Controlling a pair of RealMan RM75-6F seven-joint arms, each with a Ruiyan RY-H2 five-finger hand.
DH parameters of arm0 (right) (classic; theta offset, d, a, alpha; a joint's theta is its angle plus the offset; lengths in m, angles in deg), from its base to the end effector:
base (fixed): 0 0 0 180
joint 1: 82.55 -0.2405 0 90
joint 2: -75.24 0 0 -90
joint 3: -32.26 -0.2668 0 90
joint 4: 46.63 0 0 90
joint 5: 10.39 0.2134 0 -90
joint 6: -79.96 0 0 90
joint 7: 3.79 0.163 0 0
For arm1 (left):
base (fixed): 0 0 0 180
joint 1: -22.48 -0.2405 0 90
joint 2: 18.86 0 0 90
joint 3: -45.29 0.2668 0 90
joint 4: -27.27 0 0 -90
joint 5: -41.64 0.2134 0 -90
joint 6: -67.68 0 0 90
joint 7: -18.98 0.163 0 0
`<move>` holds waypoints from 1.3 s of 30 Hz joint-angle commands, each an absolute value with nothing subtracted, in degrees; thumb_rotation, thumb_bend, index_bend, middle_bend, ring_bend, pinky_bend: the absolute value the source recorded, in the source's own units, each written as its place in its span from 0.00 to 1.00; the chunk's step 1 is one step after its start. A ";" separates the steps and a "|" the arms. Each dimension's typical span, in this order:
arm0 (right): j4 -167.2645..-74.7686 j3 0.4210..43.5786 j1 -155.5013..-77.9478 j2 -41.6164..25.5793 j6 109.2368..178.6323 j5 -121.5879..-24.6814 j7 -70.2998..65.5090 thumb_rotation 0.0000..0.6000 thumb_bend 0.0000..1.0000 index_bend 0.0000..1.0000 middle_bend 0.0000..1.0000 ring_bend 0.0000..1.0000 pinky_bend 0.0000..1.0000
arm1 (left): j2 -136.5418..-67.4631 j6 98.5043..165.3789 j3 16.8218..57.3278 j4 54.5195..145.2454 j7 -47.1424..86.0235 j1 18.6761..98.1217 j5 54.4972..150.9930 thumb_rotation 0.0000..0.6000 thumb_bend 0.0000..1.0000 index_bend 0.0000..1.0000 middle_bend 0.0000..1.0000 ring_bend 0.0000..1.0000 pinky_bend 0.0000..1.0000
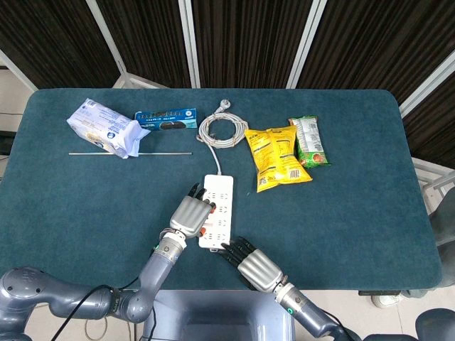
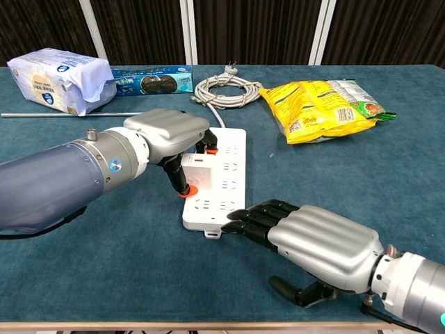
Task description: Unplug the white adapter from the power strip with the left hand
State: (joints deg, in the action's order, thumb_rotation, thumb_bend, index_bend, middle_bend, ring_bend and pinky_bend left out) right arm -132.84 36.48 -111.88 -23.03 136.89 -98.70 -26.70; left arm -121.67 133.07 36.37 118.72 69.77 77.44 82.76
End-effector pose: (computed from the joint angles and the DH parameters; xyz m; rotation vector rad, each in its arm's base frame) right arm -0.1561 -0.2185 -0.1087 2.2546 -0.8504 0.9402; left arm -0.0592 0.3288 -0.1007 -1.9996 -0.8093 -0.7448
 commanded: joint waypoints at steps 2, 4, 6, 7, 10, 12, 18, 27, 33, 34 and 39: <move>-132.70 36.45 -111.89 -23.09 136.91 -98.70 -26.59 1.00 0.60 0.06 0.08 0.06 0.07 | -121.90 132.94 36.38 118.38 69.72 77.43 82.73 1.00 0.25 0.45 0.44 0.12 0.07; -132.63 36.49 -111.90 -23.12 136.89 -98.72 -26.54 1.00 0.60 0.06 0.08 0.06 0.07 | -122.09 132.84 36.41 118.15 69.66 77.41 82.74 1.00 0.25 0.45 0.44 0.12 0.07; -132.57 36.49 -111.90 -23.14 136.91 -98.74 -26.54 1.00 0.60 0.06 0.08 0.06 0.07 | -122.26 132.68 36.44 117.88 69.67 77.45 82.75 1.00 0.25 0.45 0.44 0.12 0.07; -132.53 36.49 -111.89 -23.13 136.92 -98.71 -26.51 1.00 0.60 0.06 0.08 0.06 0.07 | -122.37 132.59 36.44 117.76 69.62 77.45 82.76 1.00 0.25 0.45 0.44 0.12 0.07; -132.42 36.50 -111.87 -23.06 136.90 -98.62 -26.40 1.00 0.60 0.06 0.08 0.06 0.07 | -122.73 132.30 36.47 117.36 69.48 77.46 82.74 1.00 0.25 0.45 0.45 0.12 0.07; -132.33 36.51 -111.84 -23.06 136.91 -98.59 -26.32 1.00 0.60 0.06 0.08 0.06 0.07 | -122.94 132.17 36.58 117.05 69.59 77.50 82.76 1.00 0.25 0.46 0.45 0.12 0.07; -132.22 36.49 -111.87 -23.06 136.84 -98.54 -26.17 1.00 0.60 0.06 0.08 0.06 0.07 | -123.47 131.71 36.62 116.39 69.47 77.55 82.68 1.00 0.28 0.48 0.48 0.12 0.07; -131.96 36.46 -111.83 -23.09 136.85 -98.40 -25.78 1.00 0.60 0.06 0.08 0.06 0.07 | -123.89 132.39 36.97 115.75 69.44 77.17 83.88 1.00 0.33 0.60 0.63 0.17 0.09; -131.95 36.58 -111.76 -23.12 136.88 -98.43 -25.69 1.00 0.59 0.06 0.08 0.06 0.07 | -123.70 132.83 37.05 115.72 69.53 76.75 84.36 1.00 0.33 0.66 0.69 0.20 0.09; -131.98 36.59 -111.75 -23.11 136.90 -98.43 -25.71 1.00 0.60 0.06 0.08 0.06 0.07 | -123.68 132.87 37.05 115.71 69.54 76.70 84.45 1.00 0.33 0.66 0.70 0.21 0.09; -132.16 36.71 -111.68 -23.02 136.92 -98.43 -25.96 1.00 0.60 0.06 0.08 0.06 0.07 | -123.75 132.95 36.84 115.54 69.26 76.50 84.95 1.00 0.33 0.67 0.71 0.21 0.09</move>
